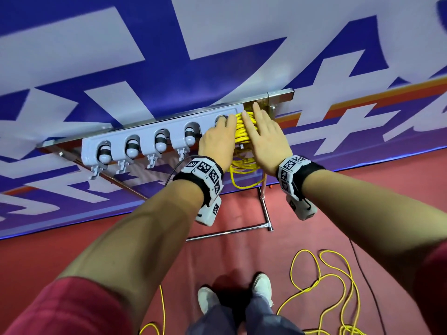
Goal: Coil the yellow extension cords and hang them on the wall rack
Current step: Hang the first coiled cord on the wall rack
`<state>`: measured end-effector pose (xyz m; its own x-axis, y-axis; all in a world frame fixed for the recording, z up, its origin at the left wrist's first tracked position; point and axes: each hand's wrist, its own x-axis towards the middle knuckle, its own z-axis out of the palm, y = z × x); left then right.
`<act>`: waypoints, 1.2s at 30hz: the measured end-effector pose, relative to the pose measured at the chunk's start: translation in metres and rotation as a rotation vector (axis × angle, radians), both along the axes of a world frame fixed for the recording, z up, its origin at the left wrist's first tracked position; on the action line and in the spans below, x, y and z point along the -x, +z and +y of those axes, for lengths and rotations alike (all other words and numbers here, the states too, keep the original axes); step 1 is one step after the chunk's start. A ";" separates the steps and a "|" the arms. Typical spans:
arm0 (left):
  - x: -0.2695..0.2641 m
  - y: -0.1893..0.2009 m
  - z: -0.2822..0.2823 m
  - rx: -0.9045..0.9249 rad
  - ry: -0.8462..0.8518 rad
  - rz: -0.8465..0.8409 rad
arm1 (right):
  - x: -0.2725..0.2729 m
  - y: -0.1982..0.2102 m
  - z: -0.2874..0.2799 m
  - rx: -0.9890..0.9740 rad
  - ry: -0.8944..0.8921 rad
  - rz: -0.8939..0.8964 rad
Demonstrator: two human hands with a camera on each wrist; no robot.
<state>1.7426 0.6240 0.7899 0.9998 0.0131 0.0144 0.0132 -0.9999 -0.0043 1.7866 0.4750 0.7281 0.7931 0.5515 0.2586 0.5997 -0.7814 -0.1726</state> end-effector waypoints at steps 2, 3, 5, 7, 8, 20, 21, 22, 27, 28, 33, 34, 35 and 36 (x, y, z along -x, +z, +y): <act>0.003 0.001 -0.003 -0.044 -0.018 0.004 | 0.007 -0.010 0.000 0.035 -0.044 0.002; 0.004 0.001 -0.003 -0.045 -0.025 0.008 | 0.009 -0.013 0.000 0.042 -0.059 0.005; 0.005 0.001 -0.001 -0.016 -0.036 0.016 | 0.012 -0.015 -0.001 0.056 -0.063 0.028; 0.007 0.002 0.002 0.042 -0.053 0.011 | 0.013 -0.009 -0.003 0.063 -0.039 0.061; 0.006 0.003 0.004 0.079 -0.065 0.000 | 0.014 -0.005 -0.006 0.052 -0.021 0.072; -0.008 0.004 0.011 0.262 0.006 0.005 | -0.010 0.013 -0.008 -0.054 0.073 0.112; -0.010 0.004 0.011 0.254 0.010 0.009 | -0.010 0.013 -0.007 -0.040 0.058 0.119; -0.011 0.003 0.010 0.245 0.013 0.010 | -0.011 0.013 -0.006 -0.028 0.051 0.128; -0.007 0.000 0.008 0.217 0.023 -0.015 | -0.013 0.014 -0.005 0.014 0.048 0.159; -0.005 -0.001 0.008 0.207 0.023 -0.022 | -0.011 0.015 -0.004 0.003 0.041 0.163; -0.002 -0.006 0.008 0.129 -0.027 -0.019 | -0.008 0.018 -0.003 -0.093 0.043 0.212; -0.001 -0.008 0.008 0.126 -0.030 -0.017 | -0.008 0.019 -0.003 -0.099 0.033 0.223; 0.000 -0.008 0.008 0.126 -0.030 -0.015 | -0.007 0.020 -0.003 -0.104 0.025 0.234; 0.001 -0.008 0.008 0.127 -0.026 -0.014 | -0.007 0.021 -0.003 -0.109 0.020 0.245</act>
